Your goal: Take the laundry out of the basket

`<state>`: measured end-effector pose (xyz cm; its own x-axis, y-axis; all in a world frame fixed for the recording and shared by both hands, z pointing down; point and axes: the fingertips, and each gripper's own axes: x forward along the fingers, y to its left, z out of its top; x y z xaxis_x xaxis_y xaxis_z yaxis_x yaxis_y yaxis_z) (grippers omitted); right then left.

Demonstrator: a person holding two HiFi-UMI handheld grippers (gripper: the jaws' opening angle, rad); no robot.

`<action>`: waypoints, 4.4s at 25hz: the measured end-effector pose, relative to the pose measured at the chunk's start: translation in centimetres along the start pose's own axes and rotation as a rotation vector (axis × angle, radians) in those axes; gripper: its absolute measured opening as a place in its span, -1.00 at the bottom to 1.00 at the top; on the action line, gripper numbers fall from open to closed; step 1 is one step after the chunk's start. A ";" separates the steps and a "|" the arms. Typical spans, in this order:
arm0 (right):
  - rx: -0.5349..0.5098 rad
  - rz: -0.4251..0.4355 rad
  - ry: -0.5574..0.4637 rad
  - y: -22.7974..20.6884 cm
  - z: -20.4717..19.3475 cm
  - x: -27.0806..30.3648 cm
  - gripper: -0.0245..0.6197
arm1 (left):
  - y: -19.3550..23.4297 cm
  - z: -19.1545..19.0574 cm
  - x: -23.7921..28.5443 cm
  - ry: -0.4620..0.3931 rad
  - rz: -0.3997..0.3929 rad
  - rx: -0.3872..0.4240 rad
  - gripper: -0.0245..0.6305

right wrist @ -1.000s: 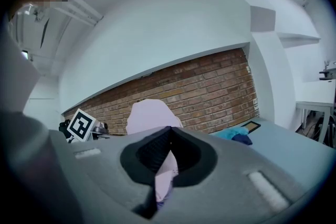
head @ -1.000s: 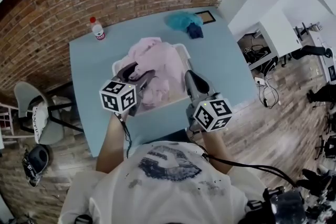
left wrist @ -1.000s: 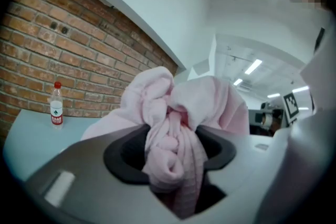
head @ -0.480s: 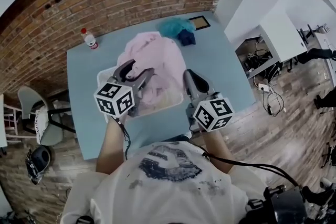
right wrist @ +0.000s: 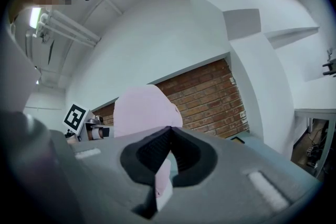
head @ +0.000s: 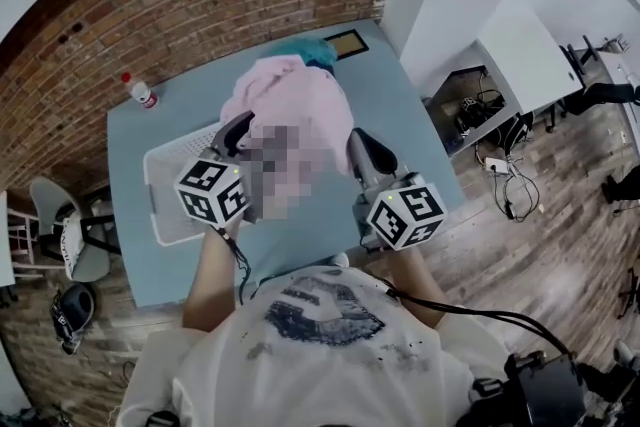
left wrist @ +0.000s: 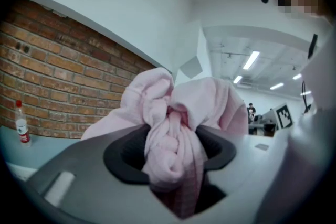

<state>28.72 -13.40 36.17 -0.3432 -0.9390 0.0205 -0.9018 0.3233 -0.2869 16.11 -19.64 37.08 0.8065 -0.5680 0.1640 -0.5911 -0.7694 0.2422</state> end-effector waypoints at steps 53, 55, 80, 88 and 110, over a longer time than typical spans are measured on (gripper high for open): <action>0.151 -0.296 0.229 -24.6 -10.2 -9.1 -0.93 | -7.2 -24.4 21.2 0.451 -0.033 -0.174 -0.18; 0.161 -0.299 0.240 -24.8 -10.8 -9.1 -0.93 | -6.8 -25.6 21.7 0.480 -0.024 -0.170 -0.18; 0.192 -0.317 0.238 -24.7 -11.9 -11.4 -0.93 | -6.6 -29.4 22.7 0.517 -0.008 -0.117 0.04; 0.188 -0.315 0.223 -23.4 -11.2 -11.7 -0.93 | -6.9 -26.3 21.4 0.456 -0.017 -0.105 0.04; 0.061 -0.142 0.125 -9.5 -6.1 -5.2 -0.93 | -4.3 -11.0 7.1 0.126 0.025 -0.030 -0.14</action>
<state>37.45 -10.88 44.66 -0.2470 -0.9516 0.1827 -0.9272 0.1773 -0.3301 24.55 -17.16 47.68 0.7876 -0.5442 0.2890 -0.6120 -0.7452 0.2648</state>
